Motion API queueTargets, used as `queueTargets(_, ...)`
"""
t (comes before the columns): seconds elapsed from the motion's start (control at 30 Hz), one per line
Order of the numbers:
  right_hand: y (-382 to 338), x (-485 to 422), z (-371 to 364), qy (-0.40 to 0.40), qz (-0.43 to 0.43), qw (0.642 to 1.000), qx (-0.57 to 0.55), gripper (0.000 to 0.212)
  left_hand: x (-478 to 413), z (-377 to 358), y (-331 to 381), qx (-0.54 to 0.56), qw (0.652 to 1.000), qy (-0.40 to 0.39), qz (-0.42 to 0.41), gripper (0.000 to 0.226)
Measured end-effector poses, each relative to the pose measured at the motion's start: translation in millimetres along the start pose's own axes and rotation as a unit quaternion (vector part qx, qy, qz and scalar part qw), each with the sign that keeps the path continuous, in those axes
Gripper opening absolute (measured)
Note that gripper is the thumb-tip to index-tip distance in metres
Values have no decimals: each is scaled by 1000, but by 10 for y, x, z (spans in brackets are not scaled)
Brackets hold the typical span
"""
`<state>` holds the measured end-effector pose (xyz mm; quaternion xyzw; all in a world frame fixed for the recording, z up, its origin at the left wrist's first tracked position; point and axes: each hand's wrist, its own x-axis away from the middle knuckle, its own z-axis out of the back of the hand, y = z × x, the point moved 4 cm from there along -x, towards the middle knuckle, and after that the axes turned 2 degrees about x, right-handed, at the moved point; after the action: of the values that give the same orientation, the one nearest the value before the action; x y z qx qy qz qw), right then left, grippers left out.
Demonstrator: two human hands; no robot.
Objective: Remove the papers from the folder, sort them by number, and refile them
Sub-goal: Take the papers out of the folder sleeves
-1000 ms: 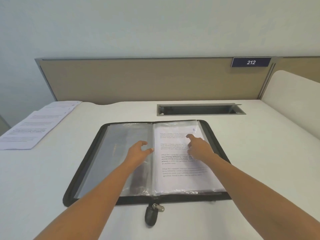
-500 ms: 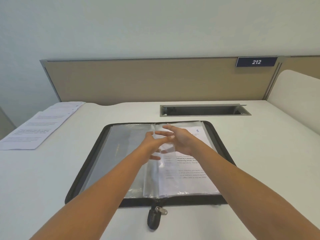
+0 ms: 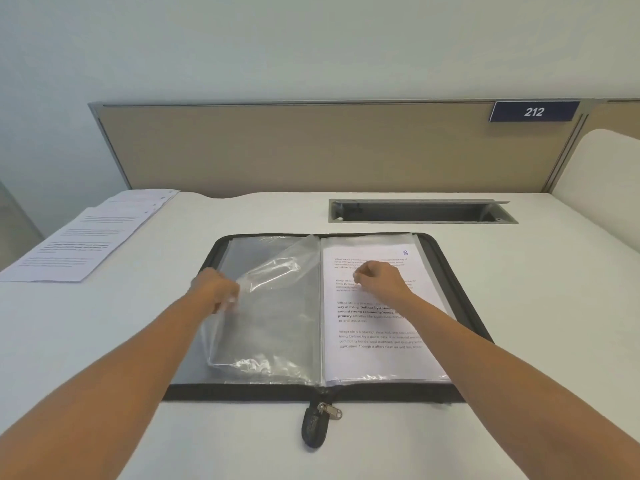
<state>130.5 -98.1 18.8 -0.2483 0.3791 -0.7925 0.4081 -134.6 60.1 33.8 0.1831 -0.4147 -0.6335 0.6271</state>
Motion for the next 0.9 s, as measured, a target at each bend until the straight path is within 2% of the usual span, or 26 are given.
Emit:
queueTargets(0.07, 80, -46, 14, 7, 25, 994, 110, 17, -65, 118, -106, -85, 996, 40, -3, 24)
queueTargets(0.13, 160, -83, 15, -2, 45, 985, 167, 24, -47, 160, -119, -98, 992, 77, -9, 10)
queueTargets(0.17, 201, -89, 6, -11, 61, 980, 190, 29, -24, 158, -87, -98, 989, 108, -28, 13)
queueTargets(0.2, 243, -87, -8, -20, 84, 973, 216, 32, -2, 128, -34, -97, 983, 140, -62, 24)
queueTargets(0.27, 333, -77, -47, -15, 128, 956, 264, 36, 99, -1, 151, -73, 962, 178, -193, 28)
queueTargets(0.37, 430, -48, -102, 19, 152, 948, 279, 40, 310, -380, 367, -88, 910, 101, -392, 26)
queueTargets(0.47, 468, -63, -101, 27, 159, 947, 278, 41, 468, -845, 388, -180, 851, -19, -493, 41)
queueTargets(0.57, 493, -84, -85, 18, 154, 951, 269, 41, 524, -1221, 316, -263, 826, -125, -483, 36)
queueTargets(0.63, 503, -93, -82, 19, 151, 953, 261, 41, 478, -1342, 250, -296, 822, -163, -458, 46)
queueTargets(0.8, 508, -97, -90, 24, 156, 953, 258, 40, 230, -1273, 114, -373, 833, -136, -385, 73)
queueTargets(0.9, 509, -101, -88, 28, 154, 954, 255, 39, 65, -1110, 35, -382, 862, -105, -317, 58)
